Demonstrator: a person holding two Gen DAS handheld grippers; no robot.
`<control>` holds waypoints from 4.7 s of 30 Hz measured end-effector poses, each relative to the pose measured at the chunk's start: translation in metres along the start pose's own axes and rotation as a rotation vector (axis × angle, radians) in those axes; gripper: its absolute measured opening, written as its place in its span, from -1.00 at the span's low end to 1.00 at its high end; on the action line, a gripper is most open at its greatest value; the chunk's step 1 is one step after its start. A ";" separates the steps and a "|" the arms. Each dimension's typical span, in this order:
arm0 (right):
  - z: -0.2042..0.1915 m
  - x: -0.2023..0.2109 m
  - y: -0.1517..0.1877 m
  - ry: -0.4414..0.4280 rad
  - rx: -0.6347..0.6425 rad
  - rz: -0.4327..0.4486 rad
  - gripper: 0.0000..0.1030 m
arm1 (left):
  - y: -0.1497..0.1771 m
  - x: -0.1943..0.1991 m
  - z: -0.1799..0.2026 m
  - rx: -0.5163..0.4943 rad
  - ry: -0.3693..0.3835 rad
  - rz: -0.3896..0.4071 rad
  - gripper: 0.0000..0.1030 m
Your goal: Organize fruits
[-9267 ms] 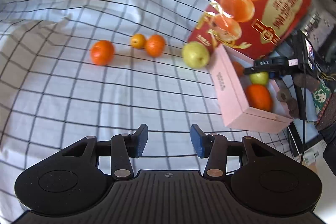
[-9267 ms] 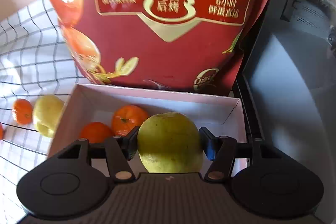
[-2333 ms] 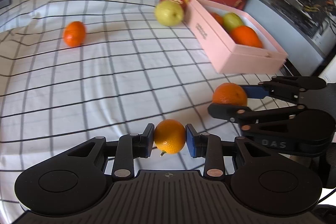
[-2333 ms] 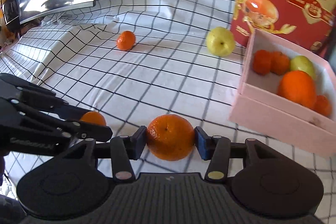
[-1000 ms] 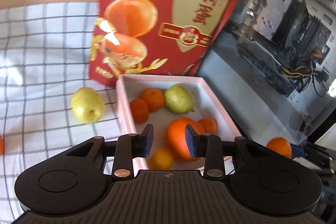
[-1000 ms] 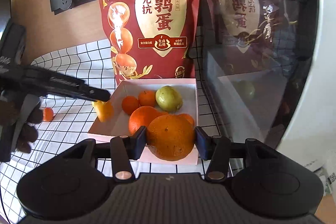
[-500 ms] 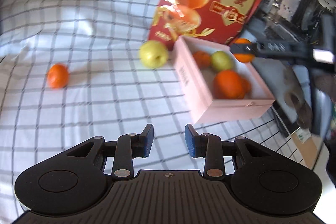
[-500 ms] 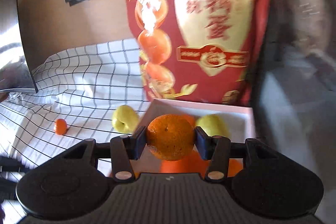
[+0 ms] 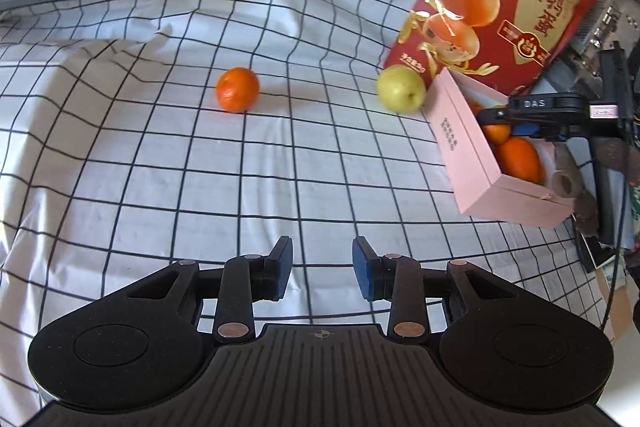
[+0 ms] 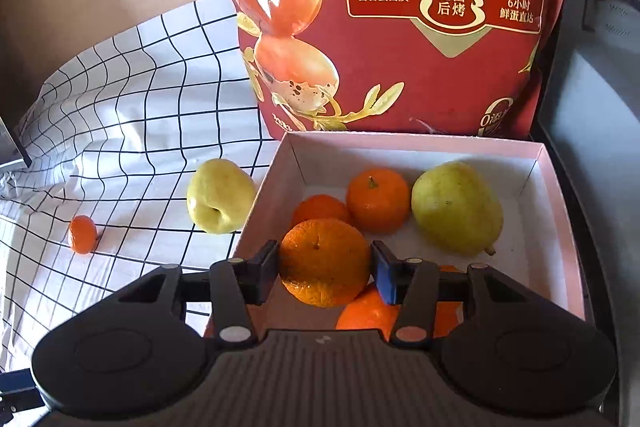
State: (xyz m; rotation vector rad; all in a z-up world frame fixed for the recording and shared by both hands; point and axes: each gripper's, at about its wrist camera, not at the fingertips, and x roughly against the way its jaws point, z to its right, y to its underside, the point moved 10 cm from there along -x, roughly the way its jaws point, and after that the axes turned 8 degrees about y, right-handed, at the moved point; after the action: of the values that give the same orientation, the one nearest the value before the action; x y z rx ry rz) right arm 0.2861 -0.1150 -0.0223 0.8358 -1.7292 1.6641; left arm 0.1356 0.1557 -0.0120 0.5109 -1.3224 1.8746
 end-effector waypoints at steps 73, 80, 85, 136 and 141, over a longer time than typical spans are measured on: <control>-0.142 0.063 0.135 -0.062 0.331 0.001 0.15 | -0.117 -0.061 -0.073 -0.160 -0.131 0.106 -0.29; -0.141 0.065 0.140 -0.054 0.322 0.015 0.17 | -0.128 -0.087 -0.068 -0.166 -0.133 0.077 -0.11; -0.143 0.059 0.155 -0.094 0.295 -0.035 0.18 | -0.127 -0.102 -0.059 -0.189 -0.113 0.051 -0.09; -0.132 0.066 0.154 -0.085 0.266 -0.007 0.73 | 0.028 -0.017 -0.013 -0.105 -0.044 -0.049 -0.09; -0.123 0.077 0.140 -0.057 0.262 0.053 0.73 | 0.033 -0.017 -0.010 -0.114 -0.044 -0.058 -0.09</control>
State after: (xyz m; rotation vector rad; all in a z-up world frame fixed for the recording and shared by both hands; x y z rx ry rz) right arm 0.1280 0.0074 -0.0449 0.9707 -1.6042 1.9490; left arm 0.1220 0.1532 -0.0474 0.5274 -1.4194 1.7388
